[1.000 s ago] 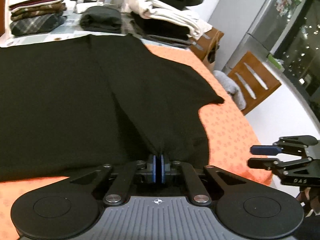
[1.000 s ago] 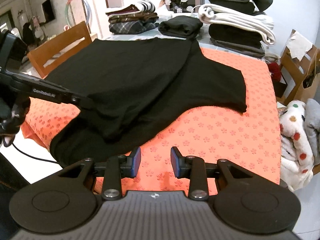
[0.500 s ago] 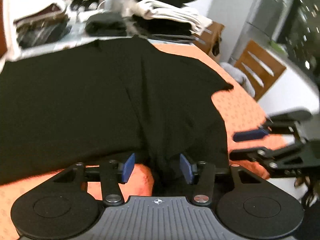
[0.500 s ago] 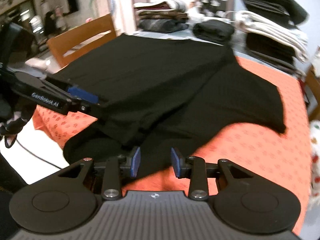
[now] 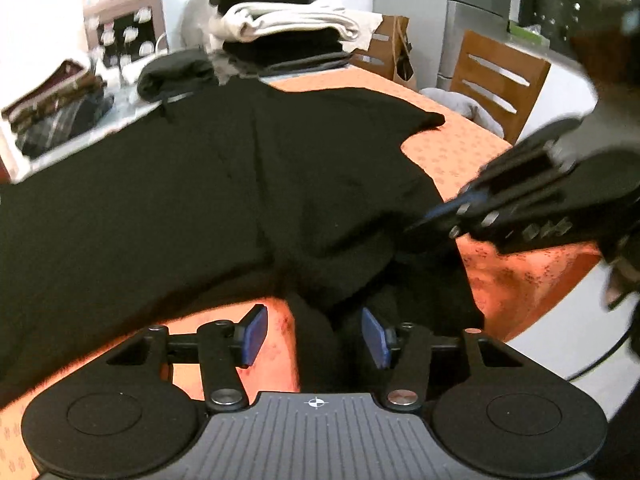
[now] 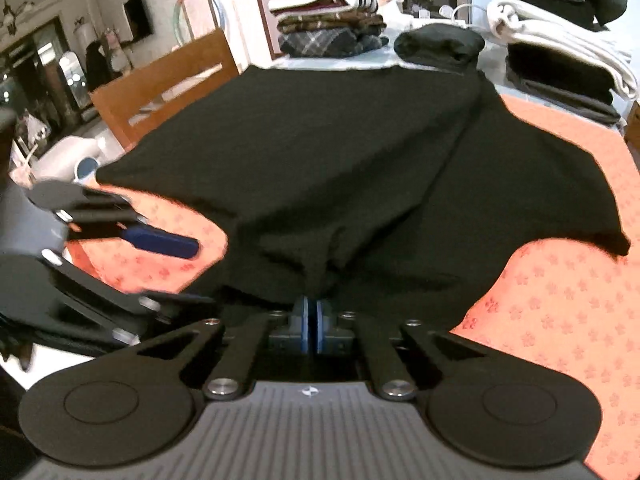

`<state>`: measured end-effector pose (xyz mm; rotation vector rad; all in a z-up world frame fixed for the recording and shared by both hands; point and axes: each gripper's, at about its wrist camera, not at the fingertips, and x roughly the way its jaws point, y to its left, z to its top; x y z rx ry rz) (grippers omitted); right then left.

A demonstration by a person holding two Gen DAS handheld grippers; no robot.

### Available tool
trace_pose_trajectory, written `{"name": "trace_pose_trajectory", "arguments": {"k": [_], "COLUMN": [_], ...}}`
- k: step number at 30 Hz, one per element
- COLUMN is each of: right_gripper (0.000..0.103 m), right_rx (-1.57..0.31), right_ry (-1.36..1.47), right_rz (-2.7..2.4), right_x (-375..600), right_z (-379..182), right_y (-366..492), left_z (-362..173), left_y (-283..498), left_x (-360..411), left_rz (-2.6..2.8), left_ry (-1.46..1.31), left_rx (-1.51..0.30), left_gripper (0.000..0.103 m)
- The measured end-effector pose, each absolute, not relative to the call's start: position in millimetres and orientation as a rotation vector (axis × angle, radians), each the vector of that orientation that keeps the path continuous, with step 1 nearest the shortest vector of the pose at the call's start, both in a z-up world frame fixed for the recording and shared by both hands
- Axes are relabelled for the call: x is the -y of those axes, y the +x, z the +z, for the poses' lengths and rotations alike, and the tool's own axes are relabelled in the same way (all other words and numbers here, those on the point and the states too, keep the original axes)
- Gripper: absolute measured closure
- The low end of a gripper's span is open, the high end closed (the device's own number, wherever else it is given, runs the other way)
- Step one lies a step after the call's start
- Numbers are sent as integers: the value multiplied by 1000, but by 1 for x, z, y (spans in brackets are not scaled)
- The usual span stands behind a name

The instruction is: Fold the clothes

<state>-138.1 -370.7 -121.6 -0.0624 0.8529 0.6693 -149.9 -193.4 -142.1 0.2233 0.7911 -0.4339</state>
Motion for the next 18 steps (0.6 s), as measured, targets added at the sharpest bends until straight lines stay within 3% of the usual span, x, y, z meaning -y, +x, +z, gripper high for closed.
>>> {"name": "trace_pose_trajectory", "arguments": {"k": [8, 14, 18], "right_gripper": [98, 99, 94], "right_rx": [-849, -852, -859], "right_ry": [-19, -26, -81], "right_rz": [654, 605, 611], "right_x": [389, 405, 409], "right_z": [-78, -77, -91], "right_y": [-148, -156, -160], "left_z": [-139, -137, -137], "left_y": [-152, -155, -158], "left_x": [221, 226, 232], "left_rz": [-371, -360, -370], "left_ry": [315, 294, 301], "left_rx": [-680, -683, -685], "left_gripper": [53, 67, 85]}}
